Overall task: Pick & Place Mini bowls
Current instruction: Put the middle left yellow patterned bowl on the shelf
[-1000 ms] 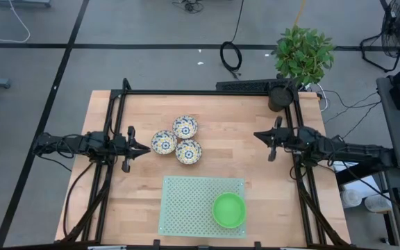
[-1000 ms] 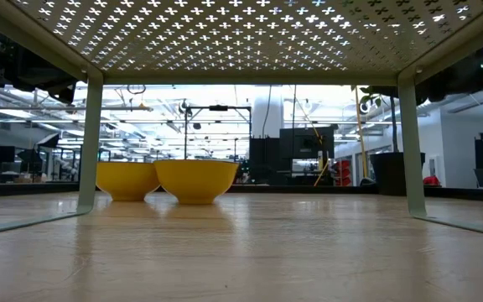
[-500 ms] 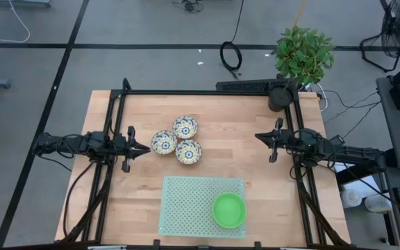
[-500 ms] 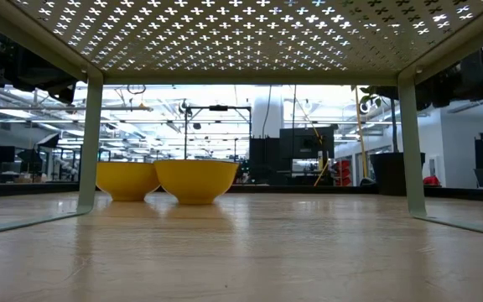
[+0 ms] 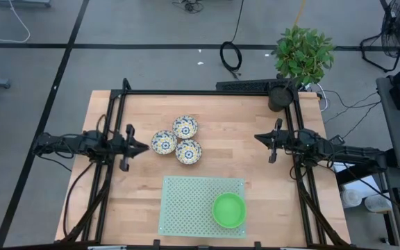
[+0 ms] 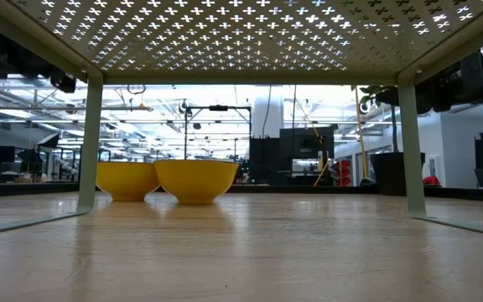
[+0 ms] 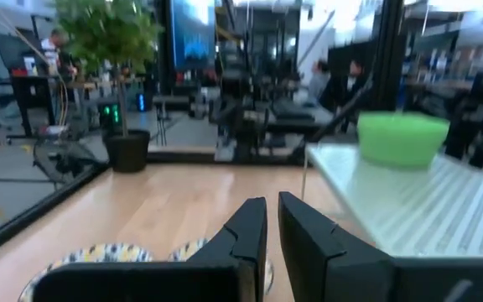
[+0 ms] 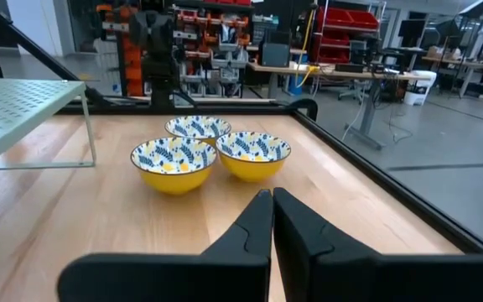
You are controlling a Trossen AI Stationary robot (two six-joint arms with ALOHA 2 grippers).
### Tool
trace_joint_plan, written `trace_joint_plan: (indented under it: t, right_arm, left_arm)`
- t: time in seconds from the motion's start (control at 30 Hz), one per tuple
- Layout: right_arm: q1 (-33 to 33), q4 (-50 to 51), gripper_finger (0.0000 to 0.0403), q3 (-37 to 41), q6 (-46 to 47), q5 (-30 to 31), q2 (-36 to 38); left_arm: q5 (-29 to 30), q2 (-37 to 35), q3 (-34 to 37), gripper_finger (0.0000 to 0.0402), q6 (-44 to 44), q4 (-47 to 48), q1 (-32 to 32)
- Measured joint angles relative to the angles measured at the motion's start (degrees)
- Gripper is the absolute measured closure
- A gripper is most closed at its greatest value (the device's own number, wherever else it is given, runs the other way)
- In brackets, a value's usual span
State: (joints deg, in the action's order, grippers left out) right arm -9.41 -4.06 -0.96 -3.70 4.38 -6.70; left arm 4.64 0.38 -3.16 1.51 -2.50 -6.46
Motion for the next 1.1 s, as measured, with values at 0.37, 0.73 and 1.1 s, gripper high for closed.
trace_joint_plan:
  t: [0.37,0.73,1.1]
  right_arm:
    - [0.0,0.0,0.0403,0.1,0.0,0.0,0.0]
    - [0.0,0.0,0.0403,0.1,0.0,0.0,0.0]
    - [0.0,0.0,0.0403,0.1,0.0,0.0,0.0]
  left_arm:
    - [14.1,0.6,-0.3,0.0364,6.8,-9.0,0.0]
    - [24.5,23.6,-23.2,0.0271,38.0,30.7,3.8]
    - [9.0,54.6,-40.1,0.0157,42.0,45.5,15.4]
